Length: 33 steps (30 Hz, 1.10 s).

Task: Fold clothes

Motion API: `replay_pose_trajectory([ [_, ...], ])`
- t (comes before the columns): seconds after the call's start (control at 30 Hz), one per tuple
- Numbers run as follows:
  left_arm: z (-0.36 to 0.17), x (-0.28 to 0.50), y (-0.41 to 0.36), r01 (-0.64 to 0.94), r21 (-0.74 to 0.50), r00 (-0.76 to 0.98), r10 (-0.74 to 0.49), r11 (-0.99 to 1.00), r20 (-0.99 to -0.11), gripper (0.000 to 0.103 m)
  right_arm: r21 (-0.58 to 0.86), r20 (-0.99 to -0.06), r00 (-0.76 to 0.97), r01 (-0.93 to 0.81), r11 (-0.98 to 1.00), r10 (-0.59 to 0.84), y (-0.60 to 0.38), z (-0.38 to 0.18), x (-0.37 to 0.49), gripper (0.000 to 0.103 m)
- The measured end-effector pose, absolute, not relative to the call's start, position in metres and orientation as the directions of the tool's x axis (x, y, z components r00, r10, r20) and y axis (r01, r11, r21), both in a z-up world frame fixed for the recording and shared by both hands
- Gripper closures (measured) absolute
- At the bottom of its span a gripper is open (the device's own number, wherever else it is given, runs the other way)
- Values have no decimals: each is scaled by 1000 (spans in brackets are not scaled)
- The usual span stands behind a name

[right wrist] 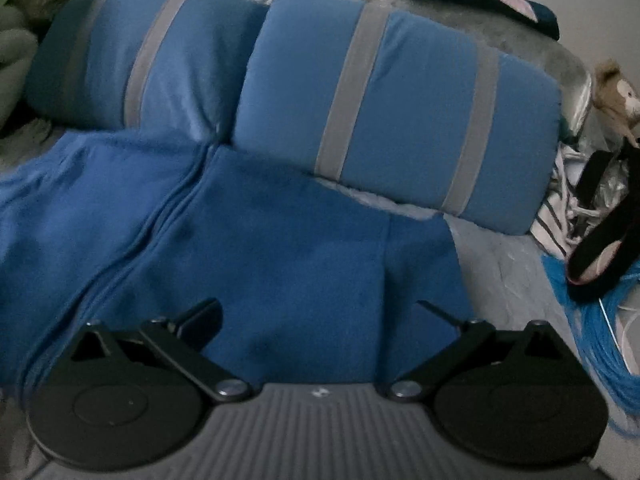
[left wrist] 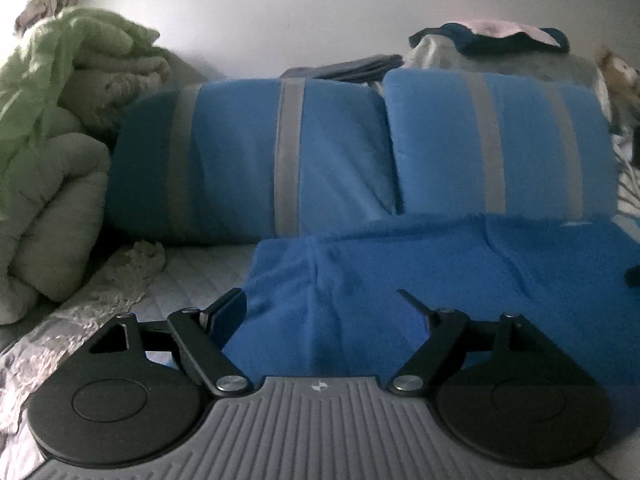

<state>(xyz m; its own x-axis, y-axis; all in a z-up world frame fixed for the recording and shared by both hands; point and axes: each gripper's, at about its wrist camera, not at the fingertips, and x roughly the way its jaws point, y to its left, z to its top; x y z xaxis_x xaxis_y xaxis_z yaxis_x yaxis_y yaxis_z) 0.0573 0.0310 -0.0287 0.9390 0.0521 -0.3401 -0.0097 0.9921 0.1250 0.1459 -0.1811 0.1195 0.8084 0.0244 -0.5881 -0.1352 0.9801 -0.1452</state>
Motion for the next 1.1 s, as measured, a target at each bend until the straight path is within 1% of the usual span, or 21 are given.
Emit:
replay_pose_trajectory([
  [0.07, -21, 71, 37, 14, 106, 921, 29, 994, -388, 24, -102, -617, 786, -129, 986, 39, -194, 125, 162, 0],
  [0.1, -18, 76, 38, 25, 107, 918, 20, 994, -396, 24, -80, -631, 775, -124, 989, 46, -201, 127, 169, 0],
  [0.17, -13, 84, 41, 47, 117, 915, 4, 992, -404, 24, -72, -619, 785, -90, 993, 26, -210, 129, 177, 0],
  [0.27, -6, 89, 35, 79, 151, 923, -15, 985, -384, 24, -120, -605, 796, -65, 991, -21, -212, 127, 185, 0],
  [0.3, -3, 91, 31, 93, 139, 926, -34, 986, -377, 24, -133, -602, 798, -61, 989, -32, -211, 127, 188, 0],
  [0.4, 8, 100, 9, 168, 101, 921, -119, 981, -371, 24, -108, -608, 794, -51, 993, -26, -208, 130, 191, 0],
  [0.5, 9, 120, -23, 230, 73, 904, -186, 970, -385, 24, -78, -615, 788, -40, 996, -17, -206, 134, 194, 0],
  [0.57, 3, 142, -40, 245, 44, 890, -206, 969, -407, 24, -58, -619, 785, -33, 998, -10, -205, 137, 196, 0],
  [0.7, -19, 199, -64, 228, 12, 853, -194, 974, -484, 24, -83, -607, 794, -31, 996, -26, -203, 139, 192, 0],
  [0.77, -33, 228, -71, 214, 28, 828, -166, 976, -535, 24, -84, -607, 794, -38, 996, -21, -205, 139, 191, 0],
  [0.83, -46, 252, -76, 205, 53, 811, -139, 977, -568, 24, -80, -609, 793, -40, 996, -17, -209, 139, 191, 0],
  [0.97, -68, 275, -82, 218, 135, 789, -94, 967, -607, 22, -77, -612, 790, -29, 997, -24, -219, 137, 195, 0],
  [1.1, -79, 279, -82, 208, 134, 797, -89, 969, -597, 22, -63, -621, 783, 3, 998, -42, -234, 132, 199, 0],
])
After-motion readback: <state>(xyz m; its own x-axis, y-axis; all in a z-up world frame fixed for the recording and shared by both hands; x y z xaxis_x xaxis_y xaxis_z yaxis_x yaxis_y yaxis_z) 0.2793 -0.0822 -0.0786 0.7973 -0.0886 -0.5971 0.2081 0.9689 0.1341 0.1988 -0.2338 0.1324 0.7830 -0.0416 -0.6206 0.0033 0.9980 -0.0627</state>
